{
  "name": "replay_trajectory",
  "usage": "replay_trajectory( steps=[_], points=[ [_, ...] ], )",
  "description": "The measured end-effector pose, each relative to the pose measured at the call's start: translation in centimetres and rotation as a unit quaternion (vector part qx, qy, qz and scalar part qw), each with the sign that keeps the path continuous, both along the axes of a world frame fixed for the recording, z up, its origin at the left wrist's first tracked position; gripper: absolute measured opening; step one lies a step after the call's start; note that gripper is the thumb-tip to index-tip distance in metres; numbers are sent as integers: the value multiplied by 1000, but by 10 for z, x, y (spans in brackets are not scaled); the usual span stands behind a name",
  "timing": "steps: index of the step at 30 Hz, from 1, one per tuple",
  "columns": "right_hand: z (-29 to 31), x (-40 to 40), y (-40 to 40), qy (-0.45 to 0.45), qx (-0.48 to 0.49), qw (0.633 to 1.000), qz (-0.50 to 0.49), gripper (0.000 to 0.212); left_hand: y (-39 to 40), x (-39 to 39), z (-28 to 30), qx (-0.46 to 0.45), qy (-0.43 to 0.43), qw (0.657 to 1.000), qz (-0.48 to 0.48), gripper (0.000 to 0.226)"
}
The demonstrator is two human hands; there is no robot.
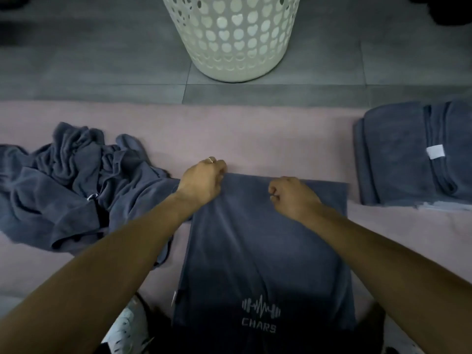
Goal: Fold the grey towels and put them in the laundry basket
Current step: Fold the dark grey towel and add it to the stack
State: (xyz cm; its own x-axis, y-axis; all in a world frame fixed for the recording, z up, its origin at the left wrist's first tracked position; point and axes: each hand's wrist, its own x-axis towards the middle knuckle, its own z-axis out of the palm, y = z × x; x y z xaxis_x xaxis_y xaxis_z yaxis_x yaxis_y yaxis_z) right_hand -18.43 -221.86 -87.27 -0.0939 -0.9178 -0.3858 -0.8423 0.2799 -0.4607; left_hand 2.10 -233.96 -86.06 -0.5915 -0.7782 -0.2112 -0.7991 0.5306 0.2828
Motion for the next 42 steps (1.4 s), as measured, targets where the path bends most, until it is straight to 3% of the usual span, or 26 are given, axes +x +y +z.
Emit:
replay_trajectory(
  steps=[4,8,11,15,19,27,33,38,42],
  points=[
    [36,13,52,-9,50,998,-35,7,66,2,20,90,-28,996,-5,21],
    [52,34,140,-32,48,982,-177,10,149,20,19,152,112,975,118,16],
    [49,49,208,-26,78,966,-246,16,220,31,17,190,174,954,156,17],
    [39,67,289,2,108,935,-338,21,286,36,9,236,192,937,170,16],
    [24,81,339,-28,140,908,-393,22,326,39,3,256,174,935,173,16],
    [1,88,370,-123,147,841,-506,46,361,63,-11,249,90,959,100,15],
    [-7,79,369,-161,153,839,-496,29,368,75,-15,253,36,964,70,22],
    [7,100,357,-166,66,779,-601,30,355,74,-8,233,35,953,192,20],
    [12,127,337,-150,5,781,-606,28,351,87,-12,225,31,932,284,14]
  ],
)
